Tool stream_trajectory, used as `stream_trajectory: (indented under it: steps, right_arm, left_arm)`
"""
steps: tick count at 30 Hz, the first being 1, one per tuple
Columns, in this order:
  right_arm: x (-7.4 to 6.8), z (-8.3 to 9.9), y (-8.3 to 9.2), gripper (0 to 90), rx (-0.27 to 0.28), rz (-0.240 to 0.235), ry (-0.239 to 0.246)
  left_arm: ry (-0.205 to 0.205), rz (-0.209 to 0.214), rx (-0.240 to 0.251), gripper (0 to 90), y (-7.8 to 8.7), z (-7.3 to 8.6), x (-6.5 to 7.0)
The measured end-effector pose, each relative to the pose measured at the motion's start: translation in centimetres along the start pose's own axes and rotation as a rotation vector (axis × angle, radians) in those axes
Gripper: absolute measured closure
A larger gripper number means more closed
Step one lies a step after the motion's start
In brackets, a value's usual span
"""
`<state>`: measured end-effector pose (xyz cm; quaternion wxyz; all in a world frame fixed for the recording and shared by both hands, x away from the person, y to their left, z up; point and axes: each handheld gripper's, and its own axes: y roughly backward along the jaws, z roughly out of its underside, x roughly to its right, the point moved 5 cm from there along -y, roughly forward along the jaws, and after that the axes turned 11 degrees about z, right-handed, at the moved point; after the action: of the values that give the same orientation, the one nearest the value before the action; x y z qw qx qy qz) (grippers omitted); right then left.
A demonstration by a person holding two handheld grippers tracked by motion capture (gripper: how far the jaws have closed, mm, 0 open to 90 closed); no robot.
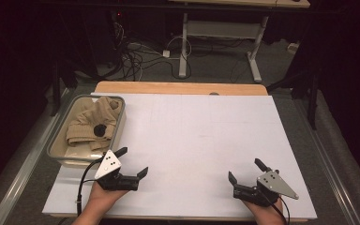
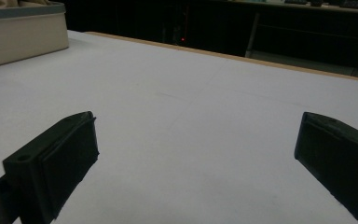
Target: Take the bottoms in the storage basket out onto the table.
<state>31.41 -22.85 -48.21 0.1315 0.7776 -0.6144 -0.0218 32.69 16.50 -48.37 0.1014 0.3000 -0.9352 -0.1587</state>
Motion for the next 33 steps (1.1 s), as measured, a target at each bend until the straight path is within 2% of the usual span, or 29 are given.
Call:
stream_trajectory:
  steps: [6,24,26,28,29,33]
  right_arm:
    - [0.1,0.0,0.6,0.4,0.003,-0.002,-0.006]
    - [0.0,-0.2,0.3,0.4,0.001,-0.012,-0.009]
    - [0.0,-0.4,0.1,0.4,0.003,-0.012,-0.032]
    - [-0.1,-0.8,-0.3,0.4,-0.01,-0.014,-0.029]
    - [-0.2,-1.1,-0.8,0.4,-0.026,-0.01,0.013]
    - [-0.1,-1.0,-0.9,0.4,-0.035,-0.015,0.008]
  left_arm:
    - [-0.001,-0.002,0.016,0.0,-0.1,-0.3,0.0]
    - [0.003,-0.001,-0.015,0.0,-0.5,-0.1,0.0]
    - [0.002,0.006,-0.022,0.0,-0.6,0.0,0.0]
    - [0.006,0.014,-0.033,0.0,-0.7,0.1,0.1]
    - [0.0,0.011,-0.037,0.0,-0.7,0.1,0.1]
    - [0.021,0.015,-0.035,0.0,-0.7,-0.1,0.1]
